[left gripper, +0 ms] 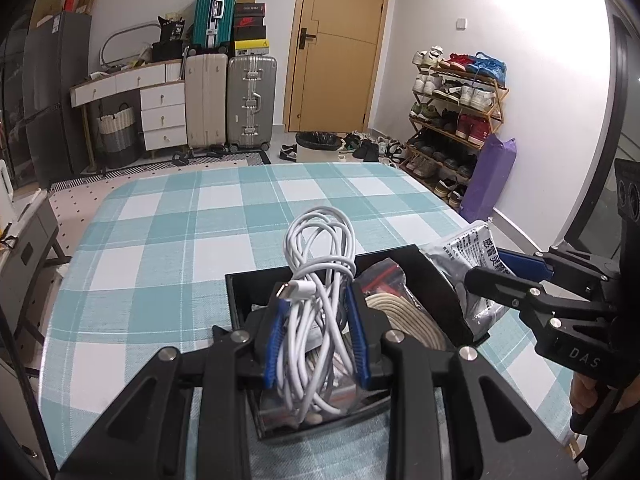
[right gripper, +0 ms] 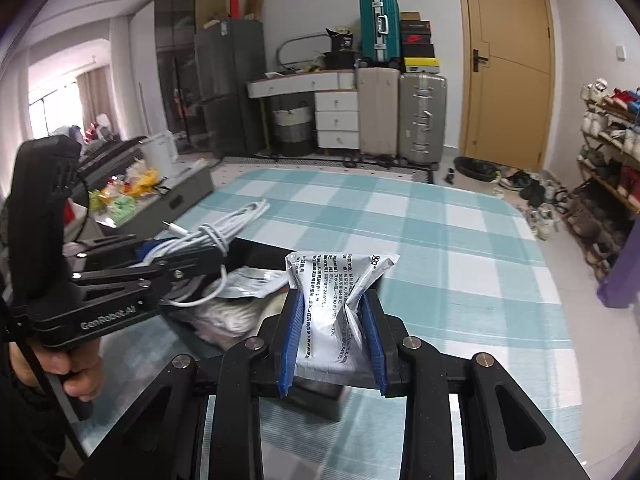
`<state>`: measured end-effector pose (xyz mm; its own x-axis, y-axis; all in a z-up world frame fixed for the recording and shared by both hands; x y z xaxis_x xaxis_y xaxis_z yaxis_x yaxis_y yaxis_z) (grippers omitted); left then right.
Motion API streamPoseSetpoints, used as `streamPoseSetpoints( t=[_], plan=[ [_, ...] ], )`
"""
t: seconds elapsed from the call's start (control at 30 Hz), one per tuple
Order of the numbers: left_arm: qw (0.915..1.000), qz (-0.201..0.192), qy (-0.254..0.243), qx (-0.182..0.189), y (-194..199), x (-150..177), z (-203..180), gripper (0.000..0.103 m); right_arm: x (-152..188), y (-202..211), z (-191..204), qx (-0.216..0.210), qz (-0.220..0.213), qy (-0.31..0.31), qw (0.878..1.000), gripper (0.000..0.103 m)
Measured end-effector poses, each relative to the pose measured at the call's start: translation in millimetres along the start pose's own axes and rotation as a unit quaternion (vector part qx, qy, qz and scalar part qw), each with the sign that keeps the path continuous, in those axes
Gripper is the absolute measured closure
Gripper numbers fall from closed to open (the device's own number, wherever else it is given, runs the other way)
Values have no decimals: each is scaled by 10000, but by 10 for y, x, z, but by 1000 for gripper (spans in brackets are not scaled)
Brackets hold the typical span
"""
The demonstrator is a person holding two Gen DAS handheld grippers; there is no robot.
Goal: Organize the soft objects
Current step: 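Lower the cable and sachet into the black box and open both grippers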
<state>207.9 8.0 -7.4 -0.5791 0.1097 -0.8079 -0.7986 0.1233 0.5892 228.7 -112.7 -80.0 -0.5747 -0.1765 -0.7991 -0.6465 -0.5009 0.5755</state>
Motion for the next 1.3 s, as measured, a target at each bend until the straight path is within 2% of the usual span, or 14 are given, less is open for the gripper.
streamPoseSetpoints(
  t=[0.07,0.33,0.73,1.13,1.3],
  plan=[
    [10000,37,-5,0,-58,12,5,76,-12,-64,-45,215,3,72,9997,73],
    [9995,251,-176,-76,-289,109,-9,76,0,-364,-83,578,113,243,9980,73],
    [9989,403,-219,96,-393,206,-42,75,94,-679,36,300,390,300,9983,73],
    [9978,488,-390,232,-352,278,-118,75,127,-689,44,246,499,295,9980,73],
    [9957,548,-658,356,-309,309,-236,75,151,-696,31,233,560,287,9977,71]
  ],
)
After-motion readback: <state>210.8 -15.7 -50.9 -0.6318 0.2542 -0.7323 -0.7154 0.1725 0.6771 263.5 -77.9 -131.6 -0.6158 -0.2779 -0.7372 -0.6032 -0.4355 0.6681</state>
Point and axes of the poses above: each gripper's, at about its wrist camera, not at the fingertips, and y roughly against the way its jaws point, z to its left, x to its underside, the point moved 10 cm from there along -y, roughly the way its jaws point, and after that the axes turned 11 degrees about -y, right-handed, at the moved point
